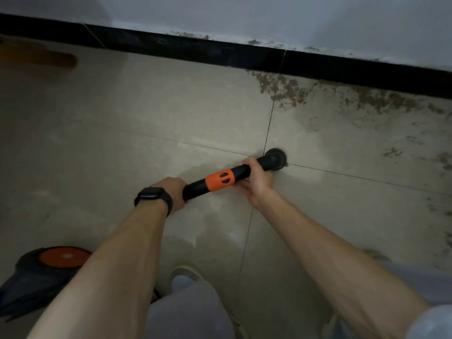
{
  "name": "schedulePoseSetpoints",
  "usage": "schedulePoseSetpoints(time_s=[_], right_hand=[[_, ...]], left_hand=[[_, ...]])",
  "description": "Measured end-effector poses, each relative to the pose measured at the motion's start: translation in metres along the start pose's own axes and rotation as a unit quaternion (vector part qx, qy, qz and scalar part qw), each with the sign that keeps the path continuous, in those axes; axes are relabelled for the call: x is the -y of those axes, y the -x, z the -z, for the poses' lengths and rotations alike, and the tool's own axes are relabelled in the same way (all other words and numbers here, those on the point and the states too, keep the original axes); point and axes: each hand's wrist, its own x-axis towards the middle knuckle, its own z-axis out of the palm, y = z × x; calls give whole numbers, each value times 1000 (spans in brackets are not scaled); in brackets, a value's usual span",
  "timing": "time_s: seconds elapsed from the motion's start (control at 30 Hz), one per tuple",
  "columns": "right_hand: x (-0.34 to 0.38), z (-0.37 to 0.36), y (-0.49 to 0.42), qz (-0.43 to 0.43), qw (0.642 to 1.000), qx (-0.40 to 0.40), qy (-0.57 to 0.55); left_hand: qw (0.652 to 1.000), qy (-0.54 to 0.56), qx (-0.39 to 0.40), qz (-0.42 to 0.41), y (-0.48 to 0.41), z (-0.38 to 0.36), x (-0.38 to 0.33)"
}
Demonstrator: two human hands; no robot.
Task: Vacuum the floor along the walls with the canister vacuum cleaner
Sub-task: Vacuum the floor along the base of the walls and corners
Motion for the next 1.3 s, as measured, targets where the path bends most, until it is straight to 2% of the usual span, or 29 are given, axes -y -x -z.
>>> schedulePoseSetpoints(time_s=[0.23,0.33,0.47,0.6,0.7,0.77,0.83,0.9,0.97,1.0,1.07,1.13,1.3], right_hand=[[5,34,-12,29,992,-111,-49],[-6,30,-6,10,991,-105,-79],[-23,16,2,-30,994,-37,-98],[-28,14,6,-48,996,6,-69],[-23,14,7,-48,997,0,-55],[-3,10,5,-26,999,-4,-35],[36,3,-3,16,1000,-7,-2],[82,-6,-14,40,999,-1,30],[121,-18,-17,22,995,51,88],[134,-22,-16,6,988,78,132],[142,-27,-13,-19,973,104,205],[131,-28,-6,-34,969,114,215],[74,-2,17,-120,964,138,195]], left_hand=[[989,-42,129,-58,5,17,-59],[980,50,162,-102,11,23,-57],[957,202,160,-134,29,15,-46],[963,180,158,-125,34,4,-35],[970,166,130,-121,35,4,-39],[968,200,99,-118,38,16,-50],[943,300,91,-114,41,34,-73],[874,455,129,-110,47,54,-107],[800,575,143,-91,54,71,-141],[788,598,127,-75,56,77,-154],[808,581,80,-47,58,79,-167],[839,541,51,-28,65,73,-165],[869,489,69,28,109,33,-157]])
